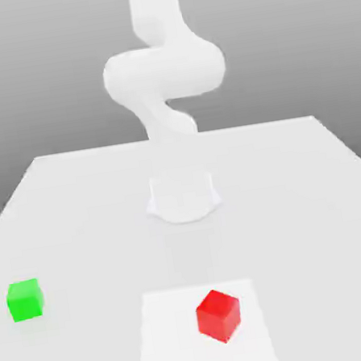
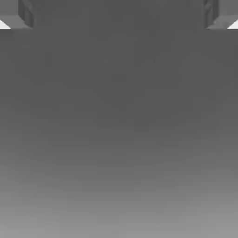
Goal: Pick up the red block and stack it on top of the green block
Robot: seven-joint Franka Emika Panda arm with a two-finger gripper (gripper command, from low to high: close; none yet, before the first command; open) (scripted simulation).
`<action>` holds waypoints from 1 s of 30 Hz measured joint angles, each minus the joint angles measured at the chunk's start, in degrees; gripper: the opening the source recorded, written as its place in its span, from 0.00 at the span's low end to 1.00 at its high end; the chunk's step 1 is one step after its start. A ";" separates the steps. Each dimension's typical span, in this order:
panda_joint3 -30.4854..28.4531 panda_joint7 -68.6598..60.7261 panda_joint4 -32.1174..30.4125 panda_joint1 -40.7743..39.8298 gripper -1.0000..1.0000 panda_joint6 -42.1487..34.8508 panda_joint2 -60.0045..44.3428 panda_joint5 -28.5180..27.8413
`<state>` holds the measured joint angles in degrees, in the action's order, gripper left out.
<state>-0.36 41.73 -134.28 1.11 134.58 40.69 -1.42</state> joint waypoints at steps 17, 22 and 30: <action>-5.19 -34.60 -17.27 7.37 0.50 19.49 -35.77 -1.56; -3.81 -45.07 -20.51 7.37 0.50 26.07 -46.12 2.56; -2.16 -47.26 -19.35 6.21 0.00 34.29 -55.99 4.90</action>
<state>-2.52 -5.53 -153.63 7.32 168.87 -15.29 3.48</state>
